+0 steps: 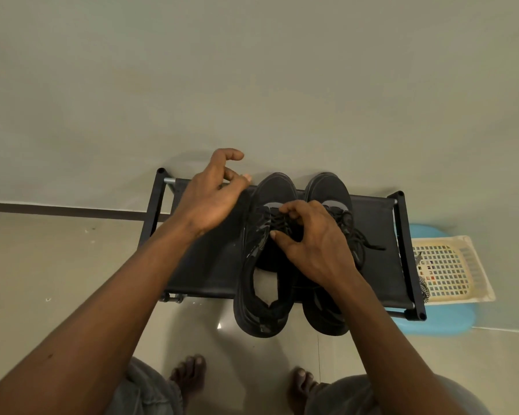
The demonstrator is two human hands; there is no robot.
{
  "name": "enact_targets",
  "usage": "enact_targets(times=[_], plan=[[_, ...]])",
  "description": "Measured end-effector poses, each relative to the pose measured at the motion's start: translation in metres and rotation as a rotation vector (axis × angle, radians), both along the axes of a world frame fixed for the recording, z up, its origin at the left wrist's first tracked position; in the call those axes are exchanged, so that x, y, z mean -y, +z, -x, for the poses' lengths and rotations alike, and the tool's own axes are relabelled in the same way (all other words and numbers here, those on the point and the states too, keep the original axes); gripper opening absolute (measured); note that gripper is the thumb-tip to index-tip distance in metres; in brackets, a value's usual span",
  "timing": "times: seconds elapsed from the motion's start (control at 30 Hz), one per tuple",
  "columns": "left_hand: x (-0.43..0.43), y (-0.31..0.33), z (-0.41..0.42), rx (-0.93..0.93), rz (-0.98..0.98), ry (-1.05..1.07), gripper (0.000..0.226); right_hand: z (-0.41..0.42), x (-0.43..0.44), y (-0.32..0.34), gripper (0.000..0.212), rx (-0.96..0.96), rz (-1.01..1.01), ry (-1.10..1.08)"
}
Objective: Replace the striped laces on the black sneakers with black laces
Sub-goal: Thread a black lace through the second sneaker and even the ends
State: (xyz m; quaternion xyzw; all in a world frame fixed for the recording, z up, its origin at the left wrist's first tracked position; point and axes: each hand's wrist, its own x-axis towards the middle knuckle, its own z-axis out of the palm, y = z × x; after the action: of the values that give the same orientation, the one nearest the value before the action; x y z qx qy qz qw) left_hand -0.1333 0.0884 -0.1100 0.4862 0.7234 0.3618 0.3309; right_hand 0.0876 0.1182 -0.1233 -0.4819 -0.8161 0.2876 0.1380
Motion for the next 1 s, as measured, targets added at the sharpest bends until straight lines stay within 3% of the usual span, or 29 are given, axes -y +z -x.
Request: enact_targets(times=[0.2,0.37,0.53,0.7,0.77,0.87,1.0], plan=[[0.0,-0.004,-0.026,0.231,-0.108,0.013,0.048,0.007,-0.001,0.008,0.026,-0.257,0.096,-0.119],[0.001,0.011,-0.046,0.521,-0.111,-0.031,0.068,0.013,0.002,0.014,0.014,-0.385,0.26,-0.074],[0.007,0.016,-0.053,0.424,-0.034,-0.188,0.076,0.015,0.003,0.016,0.009,-0.445,0.288,-0.066],[0.008,0.014,-0.057,0.459,0.044,-0.235,0.101,0.016,0.004,0.019,0.011,-0.543,0.329,-0.077],[0.009,0.014,-0.06,0.481,0.041,-0.228,0.093,0.017,0.005,0.02,0.008,-0.527,0.311,-0.057],[0.007,0.014,-0.065,0.498,-0.041,-0.145,0.073,0.017,0.006,0.019,0.009,-0.508,0.281,-0.059],[-0.002,0.015,-0.059,0.819,-0.134,0.18,0.075,0.025,0.01,0.017,0.028,-0.512,0.399,-0.112]])
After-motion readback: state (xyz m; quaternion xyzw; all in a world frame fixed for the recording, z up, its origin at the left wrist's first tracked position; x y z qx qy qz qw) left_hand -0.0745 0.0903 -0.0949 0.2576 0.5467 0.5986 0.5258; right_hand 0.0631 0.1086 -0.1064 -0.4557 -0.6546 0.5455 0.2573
